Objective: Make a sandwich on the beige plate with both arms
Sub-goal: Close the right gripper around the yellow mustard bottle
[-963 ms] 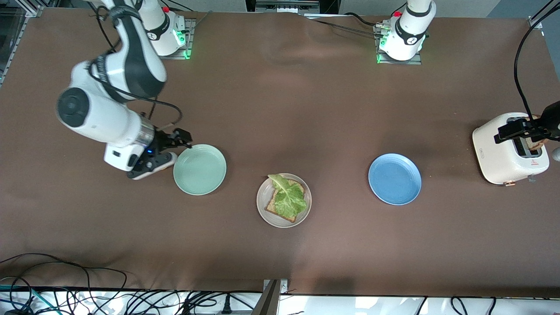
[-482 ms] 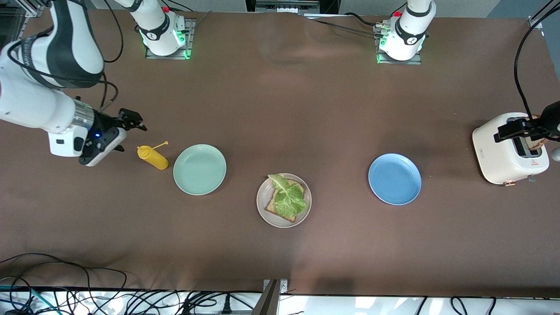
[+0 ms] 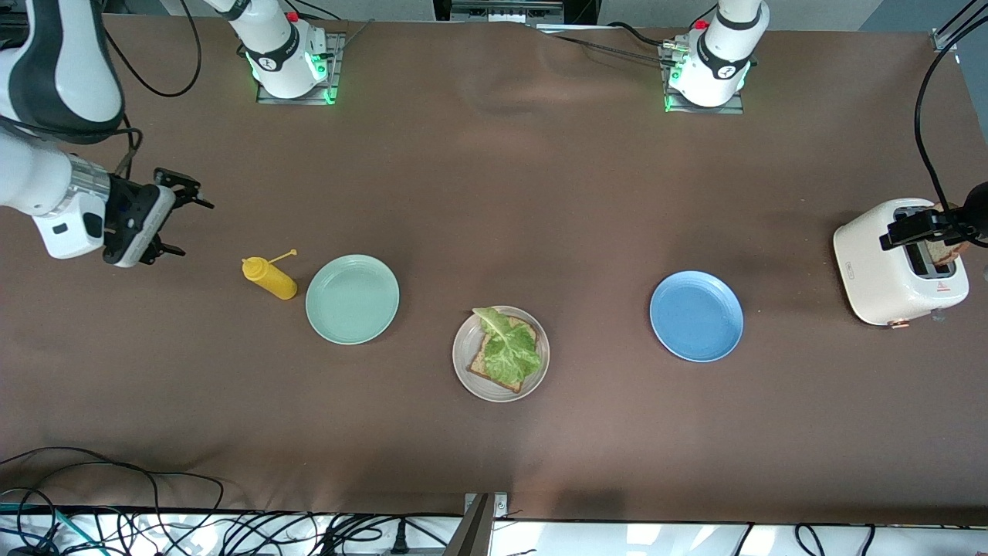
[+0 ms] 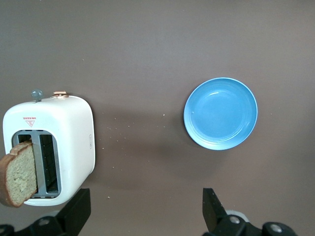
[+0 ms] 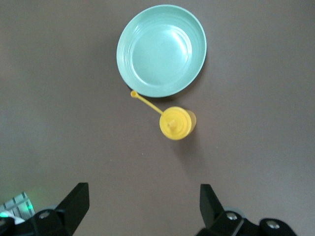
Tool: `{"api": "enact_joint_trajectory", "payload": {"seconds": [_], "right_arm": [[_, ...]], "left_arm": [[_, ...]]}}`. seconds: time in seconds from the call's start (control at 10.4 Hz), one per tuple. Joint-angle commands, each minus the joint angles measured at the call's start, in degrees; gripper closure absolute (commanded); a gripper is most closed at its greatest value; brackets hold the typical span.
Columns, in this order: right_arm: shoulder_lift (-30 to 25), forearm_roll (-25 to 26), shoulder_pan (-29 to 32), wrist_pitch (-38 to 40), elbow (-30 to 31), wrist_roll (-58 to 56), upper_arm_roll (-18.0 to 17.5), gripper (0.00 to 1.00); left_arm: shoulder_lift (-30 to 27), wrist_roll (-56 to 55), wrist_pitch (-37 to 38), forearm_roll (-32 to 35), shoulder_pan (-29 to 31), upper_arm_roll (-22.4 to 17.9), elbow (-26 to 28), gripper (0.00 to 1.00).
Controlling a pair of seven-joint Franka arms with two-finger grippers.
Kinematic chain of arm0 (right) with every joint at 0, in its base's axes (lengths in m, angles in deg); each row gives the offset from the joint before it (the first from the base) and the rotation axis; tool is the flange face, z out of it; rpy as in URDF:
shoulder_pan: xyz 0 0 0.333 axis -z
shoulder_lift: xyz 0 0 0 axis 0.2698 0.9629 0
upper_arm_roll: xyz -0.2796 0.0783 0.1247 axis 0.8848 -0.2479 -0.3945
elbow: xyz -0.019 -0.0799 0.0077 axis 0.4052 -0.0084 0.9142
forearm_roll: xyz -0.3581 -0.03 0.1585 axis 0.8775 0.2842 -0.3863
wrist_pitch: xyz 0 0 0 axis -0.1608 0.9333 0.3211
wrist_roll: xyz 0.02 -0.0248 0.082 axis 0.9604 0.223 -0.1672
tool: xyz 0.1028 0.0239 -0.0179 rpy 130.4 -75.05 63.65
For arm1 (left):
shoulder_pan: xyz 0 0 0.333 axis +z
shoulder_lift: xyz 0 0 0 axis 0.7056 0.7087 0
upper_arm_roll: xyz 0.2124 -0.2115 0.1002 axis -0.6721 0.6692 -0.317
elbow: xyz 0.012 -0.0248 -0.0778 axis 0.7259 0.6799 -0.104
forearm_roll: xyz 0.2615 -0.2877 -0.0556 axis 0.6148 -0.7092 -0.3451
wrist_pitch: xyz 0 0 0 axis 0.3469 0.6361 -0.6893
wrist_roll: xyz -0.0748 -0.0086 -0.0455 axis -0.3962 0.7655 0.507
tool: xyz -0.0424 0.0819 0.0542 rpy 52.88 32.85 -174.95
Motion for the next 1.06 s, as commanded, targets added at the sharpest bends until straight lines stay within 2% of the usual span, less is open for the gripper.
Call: {"api": "enact_joint_trajectory", "payload": {"seconds": [0.0,0.48,0.96], "right_arm": [[-0.4,-4.0,0.6,1.0,1.7,-11.6,3.4,0.00],[8.6,-16.8,0.9,2.3,1.8,-33.9,10.7,0.00],[20.9,-33.1,2.1,3.8,1.2,-52.7,12.5,0.00]], "left_arm": [[0.2,1.3,0.8,2.3,0.1,0.1,-0.2,0.00],[1.0,1.4,0.8,2.6,0.2,0.1,-0.1,0.00],[1.3,1.3,0.8,2.5,0.1,0.2,-0.1,0.00]]}}
